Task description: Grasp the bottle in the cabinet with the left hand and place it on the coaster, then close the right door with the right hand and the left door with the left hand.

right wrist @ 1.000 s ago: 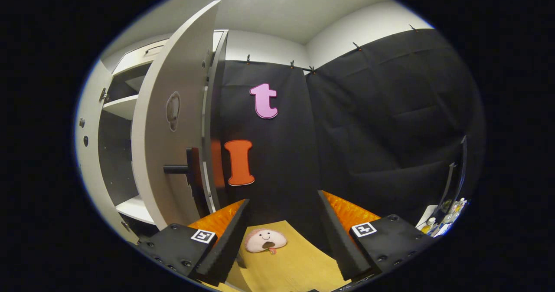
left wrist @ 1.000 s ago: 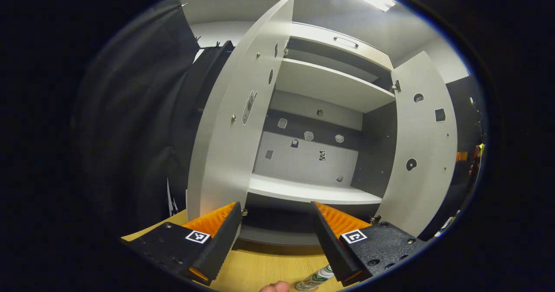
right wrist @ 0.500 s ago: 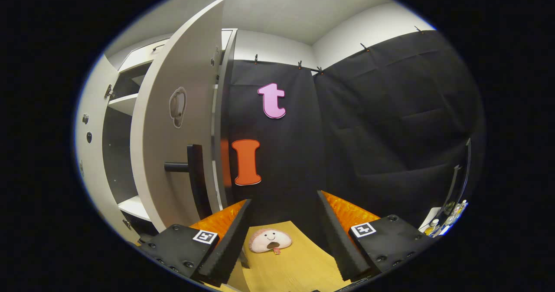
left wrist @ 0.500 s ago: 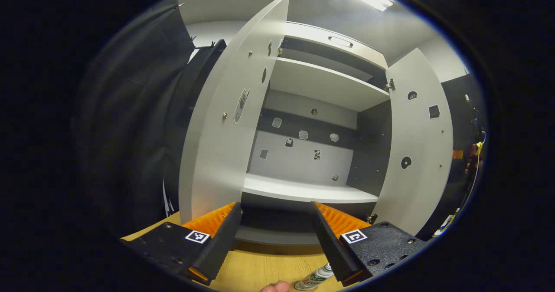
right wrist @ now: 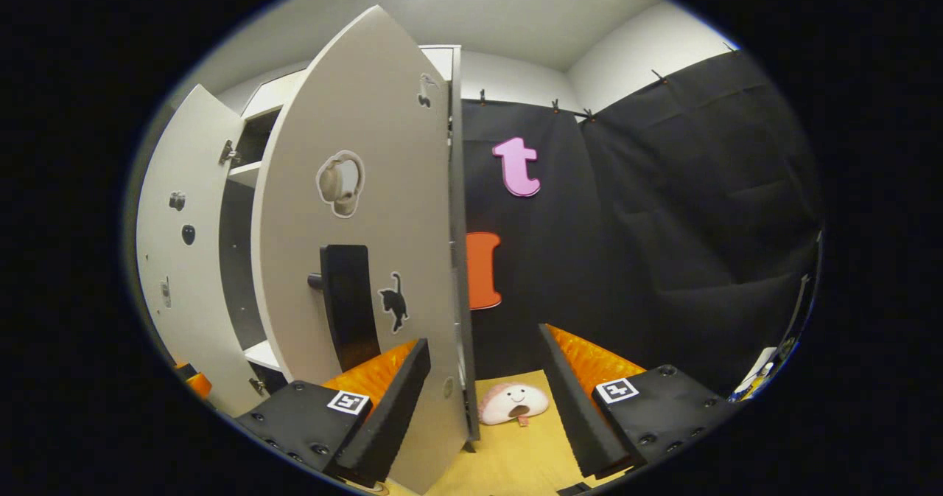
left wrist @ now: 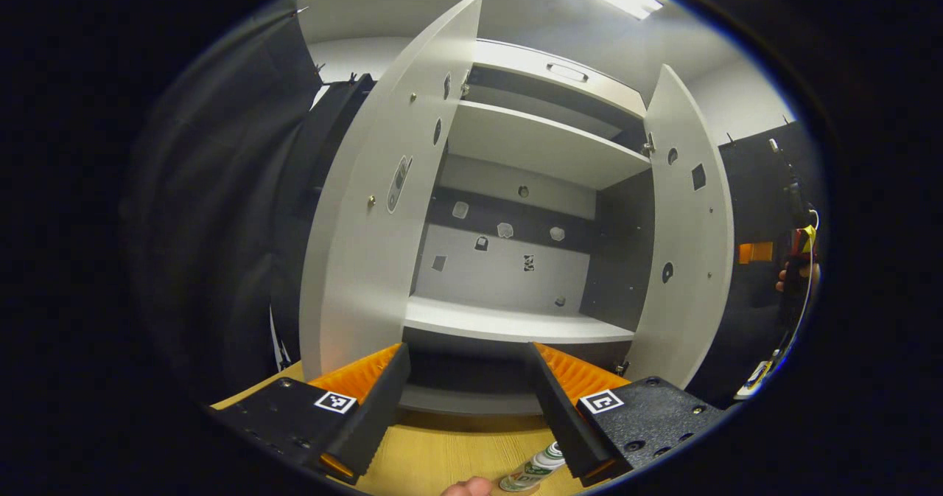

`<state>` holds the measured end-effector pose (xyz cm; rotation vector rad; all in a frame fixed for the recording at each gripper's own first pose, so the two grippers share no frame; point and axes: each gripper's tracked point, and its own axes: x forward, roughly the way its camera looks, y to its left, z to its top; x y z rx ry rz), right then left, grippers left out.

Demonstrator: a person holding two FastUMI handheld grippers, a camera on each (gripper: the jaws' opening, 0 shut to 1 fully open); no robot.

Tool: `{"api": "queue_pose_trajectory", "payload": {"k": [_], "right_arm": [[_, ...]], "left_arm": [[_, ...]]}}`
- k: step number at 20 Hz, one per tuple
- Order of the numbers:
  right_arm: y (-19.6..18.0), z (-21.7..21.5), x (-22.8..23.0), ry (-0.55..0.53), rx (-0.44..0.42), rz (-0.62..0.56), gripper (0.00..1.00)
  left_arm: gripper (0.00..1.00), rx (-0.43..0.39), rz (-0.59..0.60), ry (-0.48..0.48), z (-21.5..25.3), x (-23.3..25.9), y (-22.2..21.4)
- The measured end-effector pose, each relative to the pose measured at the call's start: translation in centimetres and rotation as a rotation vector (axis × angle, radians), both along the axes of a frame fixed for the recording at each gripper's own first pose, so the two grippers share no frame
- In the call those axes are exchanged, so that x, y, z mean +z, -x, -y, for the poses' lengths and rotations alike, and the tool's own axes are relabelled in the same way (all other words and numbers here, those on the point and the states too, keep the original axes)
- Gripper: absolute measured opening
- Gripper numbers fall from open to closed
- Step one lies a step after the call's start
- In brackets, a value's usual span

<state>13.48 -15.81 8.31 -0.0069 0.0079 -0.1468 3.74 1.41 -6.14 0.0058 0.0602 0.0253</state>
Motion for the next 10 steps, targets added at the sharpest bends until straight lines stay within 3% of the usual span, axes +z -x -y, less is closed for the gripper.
{"api": "queue_pose_trajectory", "payload": {"k": [5, 10], "right_arm": [[-2.7, -5.4, -1.5, -0.076, 0.135, -0.010, 0.97], [-1.8, -4.2, -1.1, -0.073, 0.104, 0.001, 0.96]], "left_arm": [[0.95, -0.009, 0.006, 0.002, 0.5, 0.6, 0.3], [0.95, -0.050, 0.018, -0.028, 2.1, 1.8, 0.6]]}}
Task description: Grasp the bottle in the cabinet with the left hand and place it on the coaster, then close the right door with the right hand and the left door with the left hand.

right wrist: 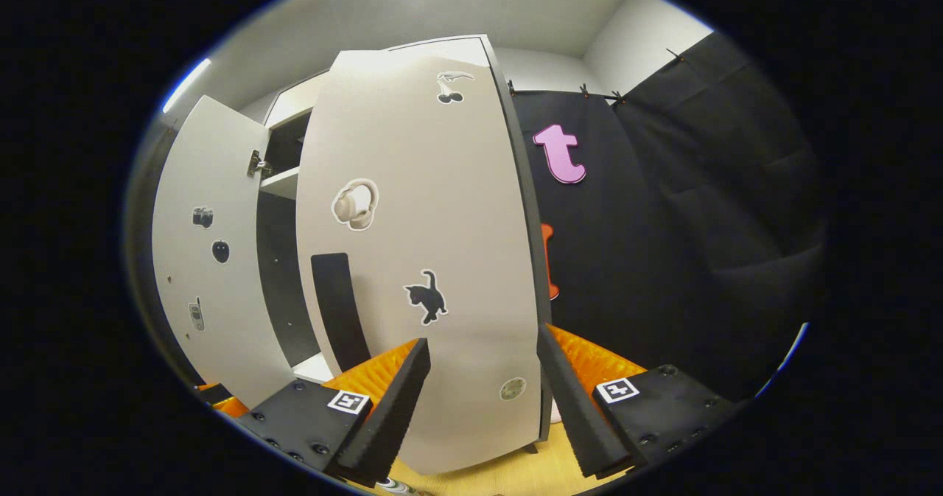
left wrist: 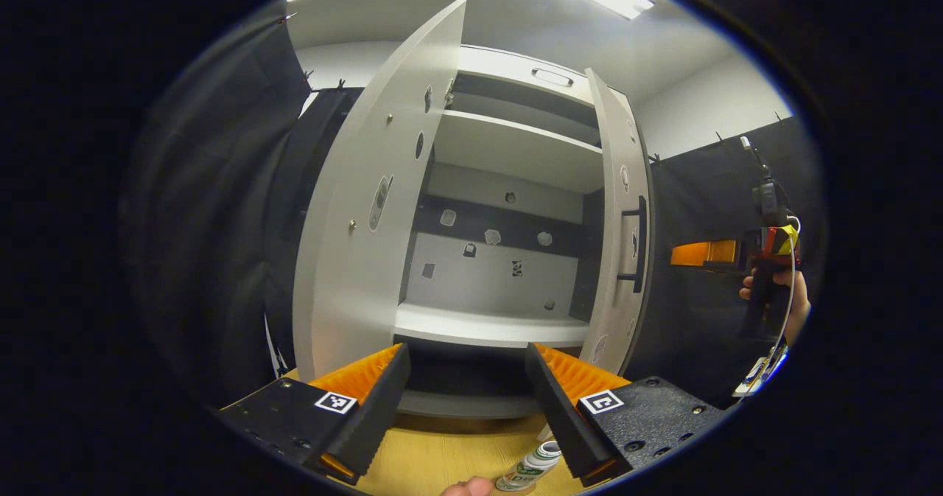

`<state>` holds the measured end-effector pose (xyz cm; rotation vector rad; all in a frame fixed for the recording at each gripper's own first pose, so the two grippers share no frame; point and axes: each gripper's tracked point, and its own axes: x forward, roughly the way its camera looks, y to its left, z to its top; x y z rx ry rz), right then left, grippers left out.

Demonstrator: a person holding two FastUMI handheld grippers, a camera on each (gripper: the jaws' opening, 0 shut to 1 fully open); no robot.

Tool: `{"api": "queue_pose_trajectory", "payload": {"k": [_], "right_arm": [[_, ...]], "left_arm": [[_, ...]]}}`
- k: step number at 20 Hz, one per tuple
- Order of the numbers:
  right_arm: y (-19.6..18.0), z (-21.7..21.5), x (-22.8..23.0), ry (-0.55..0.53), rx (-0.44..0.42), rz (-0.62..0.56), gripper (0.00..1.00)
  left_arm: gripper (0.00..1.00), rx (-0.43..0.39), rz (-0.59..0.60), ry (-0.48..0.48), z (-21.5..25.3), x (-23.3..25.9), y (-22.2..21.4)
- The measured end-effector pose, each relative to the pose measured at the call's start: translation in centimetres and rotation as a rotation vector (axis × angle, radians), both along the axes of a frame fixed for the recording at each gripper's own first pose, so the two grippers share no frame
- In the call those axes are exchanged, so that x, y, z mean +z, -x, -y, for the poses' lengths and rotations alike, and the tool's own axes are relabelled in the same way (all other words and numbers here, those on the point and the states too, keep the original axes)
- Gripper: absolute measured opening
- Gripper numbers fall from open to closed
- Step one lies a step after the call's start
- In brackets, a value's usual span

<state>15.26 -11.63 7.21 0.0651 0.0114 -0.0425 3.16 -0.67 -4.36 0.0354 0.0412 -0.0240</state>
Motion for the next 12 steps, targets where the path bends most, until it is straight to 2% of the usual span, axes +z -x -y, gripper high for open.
{"api": "queue_pose_trajectory", "payload": {"k": [1, 2, 3, 4, 5, 6, 12], "right_arm": [[0.4, 0.6, 0.0, 0.009, -0.014, 0.001, 0.91], [0.9, 1.3, -0.1, 0.021, -0.029, 0.000, 0.96], [1.7, 2.0, -0.3, 0.033, -0.045, -0.001, 0.96], [2.4, 2.5, -0.5, 0.041, -0.057, -0.002, 0.91], [3.0, 3.0, -0.6, 0.043, -0.067, -0.004, 0.96], [3.7, 3.2, -1.0, 0.044, -0.071, -0.005, 0.96], [6.6, 4.1, -3.3, 0.120, -0.099, -0.014, 0.96]], "left_arm": [[0.95, -0.009, 0.001, -0.005, 0.4, 0.2, 0.1], [0.94, -0.016, 0.004, -0.008, 0.7, 0.4, 0.1], [0.94, -0.018, 0.007, -0.008, 1.0, 0.7, 0.2], [0.95, -0.020, 0.011, -0.006, 1.2, 1.0, 0.3], [0.95, -0.020, 0.017, -0.006, 1.5, 1.6, 0.5], [0.95, -0.015, 0.025, -0.009, 1.5, 2.3, 0.7], [0.94, 0.100, 0.132, -0.012, -1.3, 9.6, 2.5]]}}
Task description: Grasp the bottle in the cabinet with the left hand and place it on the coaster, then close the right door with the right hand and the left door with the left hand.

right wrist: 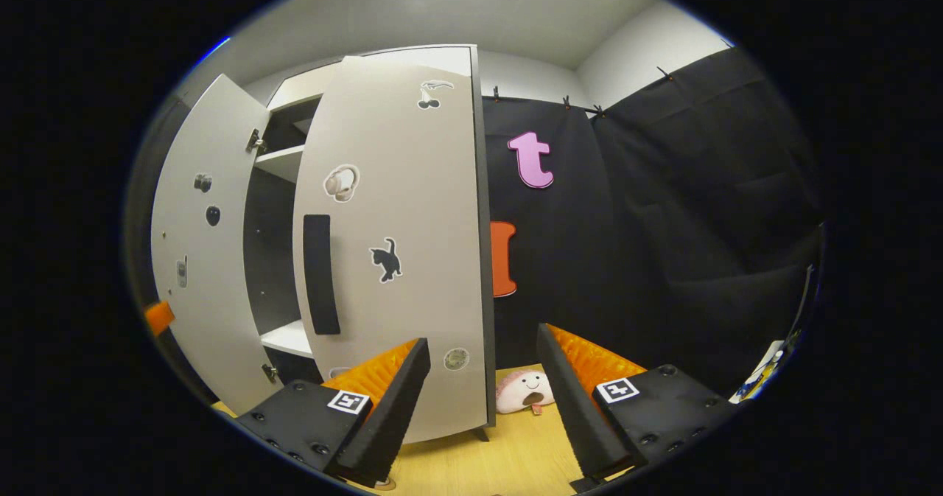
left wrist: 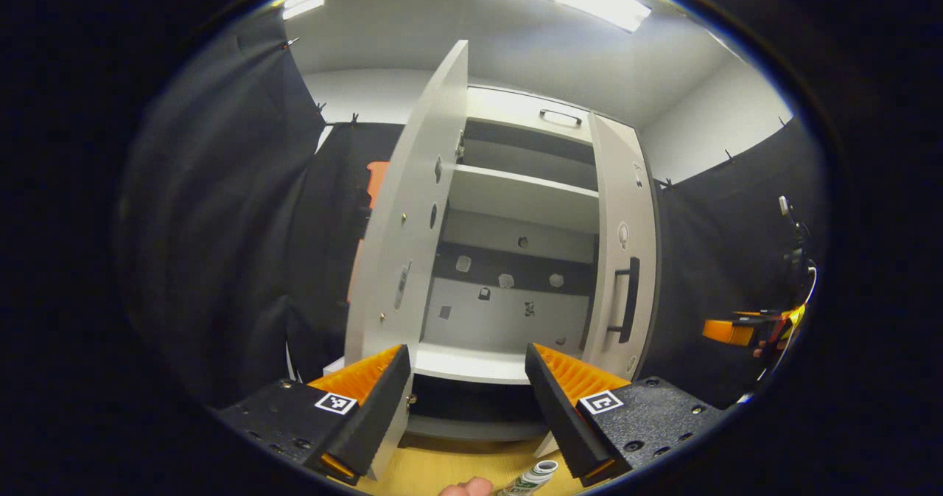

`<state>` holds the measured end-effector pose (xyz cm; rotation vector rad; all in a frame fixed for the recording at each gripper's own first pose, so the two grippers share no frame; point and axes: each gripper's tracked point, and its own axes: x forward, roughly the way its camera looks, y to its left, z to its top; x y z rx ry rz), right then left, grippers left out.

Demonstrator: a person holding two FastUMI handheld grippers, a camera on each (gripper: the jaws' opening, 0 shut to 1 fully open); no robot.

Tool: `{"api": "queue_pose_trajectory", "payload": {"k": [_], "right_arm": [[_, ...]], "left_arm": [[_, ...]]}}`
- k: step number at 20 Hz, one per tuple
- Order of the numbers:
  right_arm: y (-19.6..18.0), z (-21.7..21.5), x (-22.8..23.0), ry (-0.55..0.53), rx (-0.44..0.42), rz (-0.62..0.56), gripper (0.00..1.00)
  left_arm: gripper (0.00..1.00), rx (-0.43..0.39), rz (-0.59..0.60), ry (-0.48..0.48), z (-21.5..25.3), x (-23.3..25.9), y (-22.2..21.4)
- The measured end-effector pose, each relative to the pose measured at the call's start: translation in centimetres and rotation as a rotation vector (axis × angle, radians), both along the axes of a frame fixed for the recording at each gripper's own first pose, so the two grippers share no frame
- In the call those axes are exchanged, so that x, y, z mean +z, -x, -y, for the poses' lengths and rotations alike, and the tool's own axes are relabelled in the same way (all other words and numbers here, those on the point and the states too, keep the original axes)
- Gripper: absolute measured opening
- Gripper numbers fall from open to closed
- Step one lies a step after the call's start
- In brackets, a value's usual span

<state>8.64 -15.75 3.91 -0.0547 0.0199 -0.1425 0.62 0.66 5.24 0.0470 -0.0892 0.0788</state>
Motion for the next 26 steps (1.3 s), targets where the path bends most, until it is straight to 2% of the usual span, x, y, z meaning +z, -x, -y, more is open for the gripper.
{"api": "queue_pose_trajectory", "payload": {"k": [3, 6, 8, 10, 11, 12, 13, 14, 15, 17, 19, 22, 26], "right_arm": [[0.7, -0.5, -1.2, -0.017, 0.019, 0.002, 0.97], [0.4, -1.3, -2.7, -0.050, 0.050, -0.011, 0.96], [0.0, -1.7, -3.7, -0.061, 0.066, -0.023, 0.96], [-0.3, -2.3, -4.7, -0.055, 0.080, -0.033, 0.96], [-0.3, -2.4, -4.9, -0.056, 0.083, -0.034, 0.97], [-0.4, -2.7, -5.3, -0.060, 0.088, -0.039, 0.96], [-0.4, -2.9, -5.6, -0.065, 0.093, -0.045, 0.96], [-0.3, -3.0, -5.8, -0.068, 0.094, -0.050, 0.96], [-0.2, -3.0, -5.8, -0.068, 0.091, -0.049, 0.97], [0.2, -2.6, -5.6, -0.058, 0.078, -0.042, 0.97], [0.7, -2.1, -5.3, -0.042, 0.057, -0.041, 0.97], [1.6, -1.1, -4.9, -0.035, 0.022, -0.033, 0.97], [2.2, 0.0, -5.0, -0.033, -0.019, -0.034, 0.97]], "left_arm": [[0.95, 0.039, 0.046, -0.020, -1.1, 4.3, 1.5], [0.94, 0.068, 0.047, -0.022, -2.9, 6.5, 2.9], [0.91, 0.151, 0.044, -0.041, -6.0, 7.2, 4.1], [0.91, 0.263, 0.051, -0.087, -9.7, 7.9, 5.7], [0.94, 0.322, 0.054, -0.108, -11.6, 8.2, 6.2], [0.90, 0.373, 0.052, -0.120, -13.6, 8.1, 6.3], [0.94, 0.419, 0.046, -0.123, -15.4, 7.9, 6.3], [0.91, 0.455, 0.040, -0.120, -17.1, 7.5, 5.8], [0.94, 0.481, 0.036, -0.117, -18.4, 7.1, 5.2], [0.94, 0.494, 0.022, -0.113, -20.5, 6.4, 2.8], [0.95, 0.464, -0.008, -0.102, -21.3, 5.5, 0.2], [0.95, 0.409, -0.023, -0.073, -21.0, 4.3, -3.1], [0.94, 0.392, -0.026, -0.076, -20.6, 3.7, -4.9]]}}
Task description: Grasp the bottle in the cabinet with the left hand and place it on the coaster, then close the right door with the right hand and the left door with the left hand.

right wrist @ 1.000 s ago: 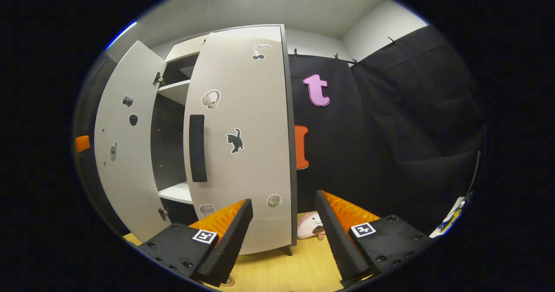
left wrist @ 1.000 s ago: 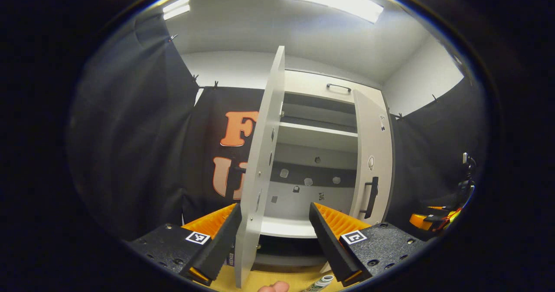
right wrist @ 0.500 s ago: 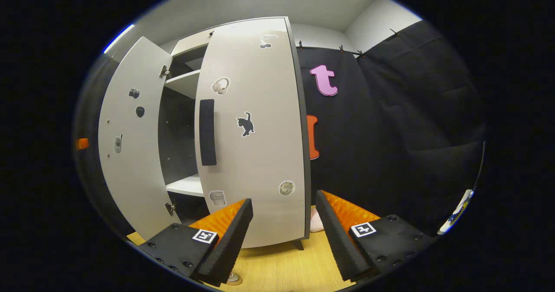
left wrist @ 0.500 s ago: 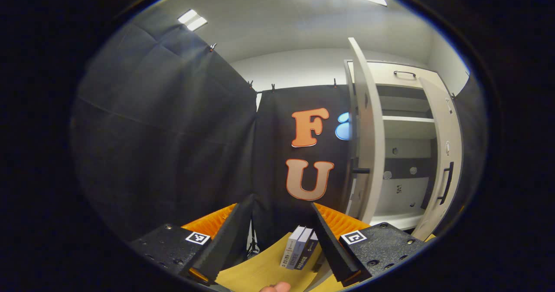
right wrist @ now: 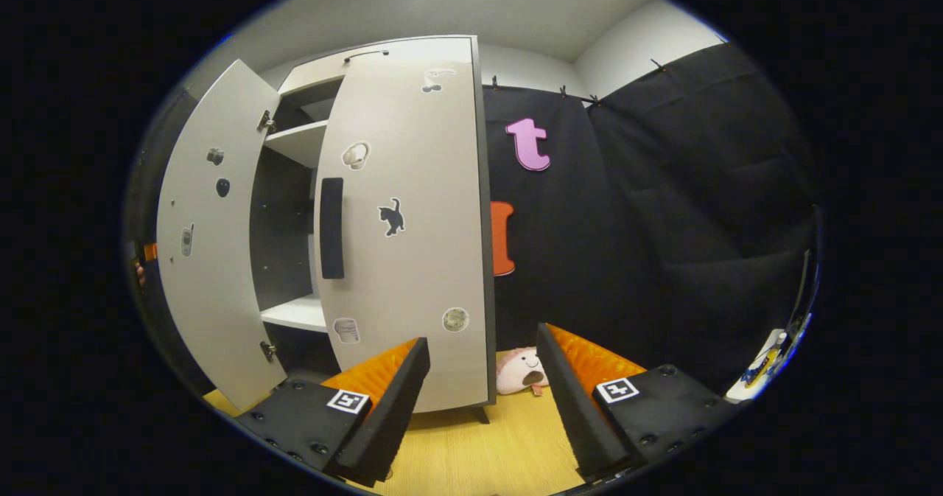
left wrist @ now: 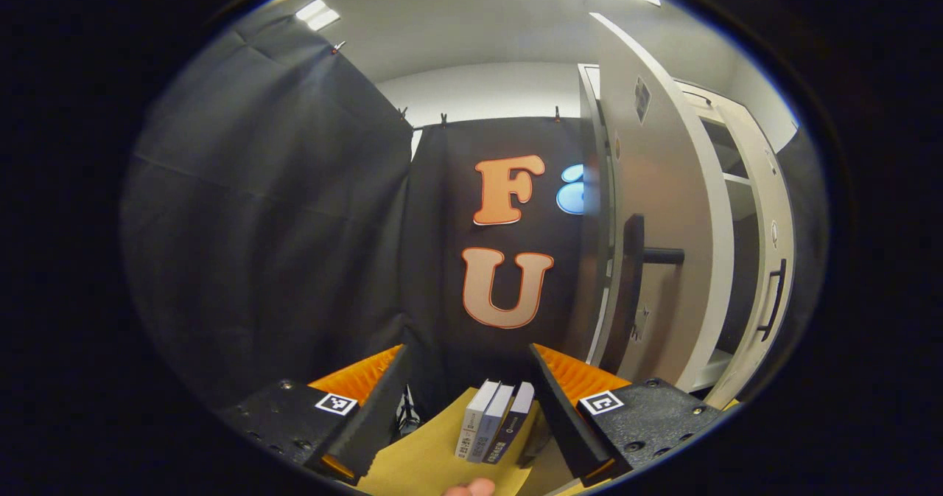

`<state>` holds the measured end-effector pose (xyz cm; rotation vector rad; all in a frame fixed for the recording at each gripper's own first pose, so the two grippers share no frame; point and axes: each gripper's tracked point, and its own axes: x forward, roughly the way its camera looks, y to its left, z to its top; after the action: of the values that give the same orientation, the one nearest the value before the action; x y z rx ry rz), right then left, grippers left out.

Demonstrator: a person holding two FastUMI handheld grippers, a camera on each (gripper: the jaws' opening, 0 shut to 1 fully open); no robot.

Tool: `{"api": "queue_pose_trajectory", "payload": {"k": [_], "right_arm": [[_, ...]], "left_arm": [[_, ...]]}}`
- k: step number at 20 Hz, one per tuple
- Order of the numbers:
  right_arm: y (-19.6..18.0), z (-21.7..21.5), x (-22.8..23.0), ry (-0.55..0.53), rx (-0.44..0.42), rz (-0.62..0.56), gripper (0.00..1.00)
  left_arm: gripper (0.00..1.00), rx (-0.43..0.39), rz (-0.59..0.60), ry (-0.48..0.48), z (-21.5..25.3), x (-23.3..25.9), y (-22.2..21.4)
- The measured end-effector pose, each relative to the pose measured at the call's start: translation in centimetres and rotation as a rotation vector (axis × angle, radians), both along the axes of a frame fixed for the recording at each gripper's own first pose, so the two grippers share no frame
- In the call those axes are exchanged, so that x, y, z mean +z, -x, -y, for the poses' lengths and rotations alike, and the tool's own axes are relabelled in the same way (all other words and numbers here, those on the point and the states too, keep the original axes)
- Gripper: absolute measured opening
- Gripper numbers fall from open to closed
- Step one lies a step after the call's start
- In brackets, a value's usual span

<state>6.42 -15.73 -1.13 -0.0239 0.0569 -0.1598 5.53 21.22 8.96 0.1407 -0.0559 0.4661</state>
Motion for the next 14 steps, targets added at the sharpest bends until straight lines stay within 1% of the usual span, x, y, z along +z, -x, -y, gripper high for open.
{"api": "queue_pose_trajectory", "payload": {"k": [3, 4, 5, 9, 13, 14], "right_arm": [[0.2, 0.5, -0.2, 0.004, -0.020, -0.007, 0.97], [0.4, 0.6, -0.2, 0.009, -0.024, -0.007, 0.97], [0.5, 0.7, -0.2, 0.016, -0.028, -0.008, 0.97], [0.5, 0.4, -0.4, 0.007, -0.018, -0.014, 0.97], [0.6, 0.2, -0.4, 0.006, -0.012, -0.015, 0.97], [0.6, 0.1, -0.3, 0.011, -0.012, -0.013, 0.97]], "left_arm": [[0.93, 0.007, 0.017, 0.008, 0.2, 0.0, 0.0], [0.87, -0.001, 0.016, 0.010, 0.6, -0.1, 0.0], [0.92, -0.010, 0.012, 0.012, 1.2, -0.3, -0.1], [0.92, -0.044, -0.004, 0.025, 3.3, -0.7, -0.3], [0.92, -0.127, -0.032, 0.035, 6.3, -1.4, -1.2], [0.87, -0.154, -0.037, 0.039, 7.4, -1.8, -1.5]]}}
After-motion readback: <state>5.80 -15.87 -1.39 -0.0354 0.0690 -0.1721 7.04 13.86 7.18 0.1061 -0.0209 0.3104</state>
